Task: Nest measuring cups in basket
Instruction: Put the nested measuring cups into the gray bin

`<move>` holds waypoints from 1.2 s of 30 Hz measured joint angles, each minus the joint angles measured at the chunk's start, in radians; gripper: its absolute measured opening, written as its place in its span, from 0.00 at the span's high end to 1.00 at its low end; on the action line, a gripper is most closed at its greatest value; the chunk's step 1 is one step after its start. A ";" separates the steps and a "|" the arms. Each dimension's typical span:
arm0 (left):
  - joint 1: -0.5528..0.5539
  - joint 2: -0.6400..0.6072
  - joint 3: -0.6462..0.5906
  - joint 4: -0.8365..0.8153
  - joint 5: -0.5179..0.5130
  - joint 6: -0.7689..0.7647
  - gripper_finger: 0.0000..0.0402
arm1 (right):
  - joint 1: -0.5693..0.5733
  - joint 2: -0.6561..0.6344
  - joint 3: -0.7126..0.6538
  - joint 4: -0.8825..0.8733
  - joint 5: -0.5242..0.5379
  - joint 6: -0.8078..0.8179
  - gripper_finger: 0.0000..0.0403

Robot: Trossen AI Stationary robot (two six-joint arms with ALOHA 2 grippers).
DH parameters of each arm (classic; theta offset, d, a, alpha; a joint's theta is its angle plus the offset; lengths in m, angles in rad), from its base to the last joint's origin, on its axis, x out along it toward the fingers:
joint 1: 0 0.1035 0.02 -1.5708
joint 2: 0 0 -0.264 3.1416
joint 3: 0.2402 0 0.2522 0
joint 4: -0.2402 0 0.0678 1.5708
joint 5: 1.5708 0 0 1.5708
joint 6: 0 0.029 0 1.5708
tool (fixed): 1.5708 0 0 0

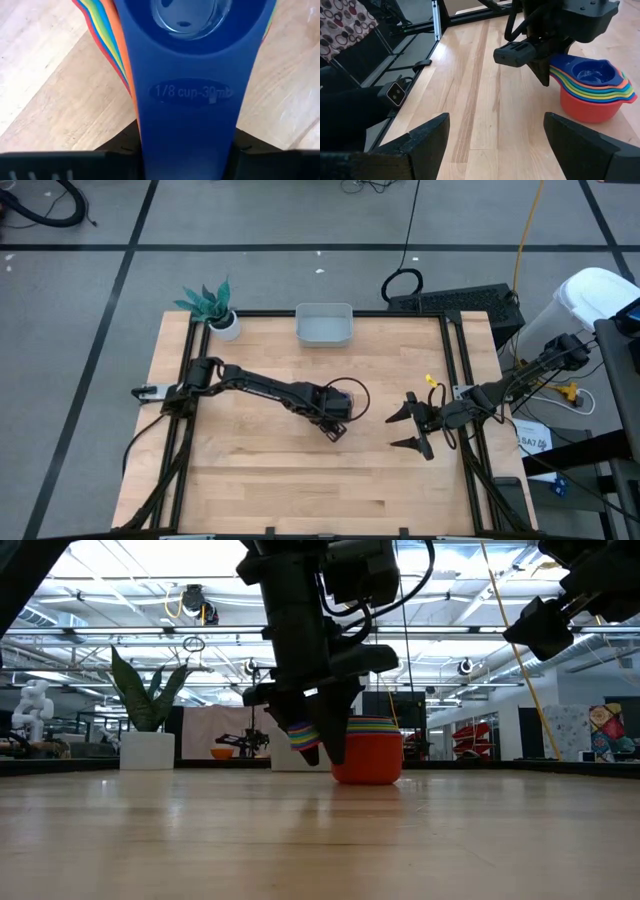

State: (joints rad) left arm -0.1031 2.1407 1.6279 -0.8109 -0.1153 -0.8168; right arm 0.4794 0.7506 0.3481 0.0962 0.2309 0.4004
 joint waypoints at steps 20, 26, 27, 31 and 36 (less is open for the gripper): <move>0.056 -0.126 -0.001 -0.117 -0.037 0.174 0.64 | 0.000 0.000 0.000 0.005 0.003 0.030 0.22; 0.135 -0.242 -0.001 -0.186 -0.105 0.286 0.64 | 0.000 0.001 0.000 0.012 0.008 0.037 0.22; 0.154 -0.255 -0.001 -0.193 -0.122 0.311 0.64 | 0.000 0.002 0.000 0.012 0.008 0.043 0.22; 0.251 -0.297 0.000 -0.194 -0.167 0.433 0.65 | 0.000 0.011 0.000 0.017 0.009 0.059 0.22; 0.404 -0.306 0.001 -0.163 -0.176 0.617 0.65 | -0.001 0.045 0.000 0.049 0.012 0.078 0.22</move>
State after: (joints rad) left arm 0.3010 1.8351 1.6287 -0.9741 -0.2911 -0.1998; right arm 0.4786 0.7958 0.3485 0.1448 0.2432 0.4782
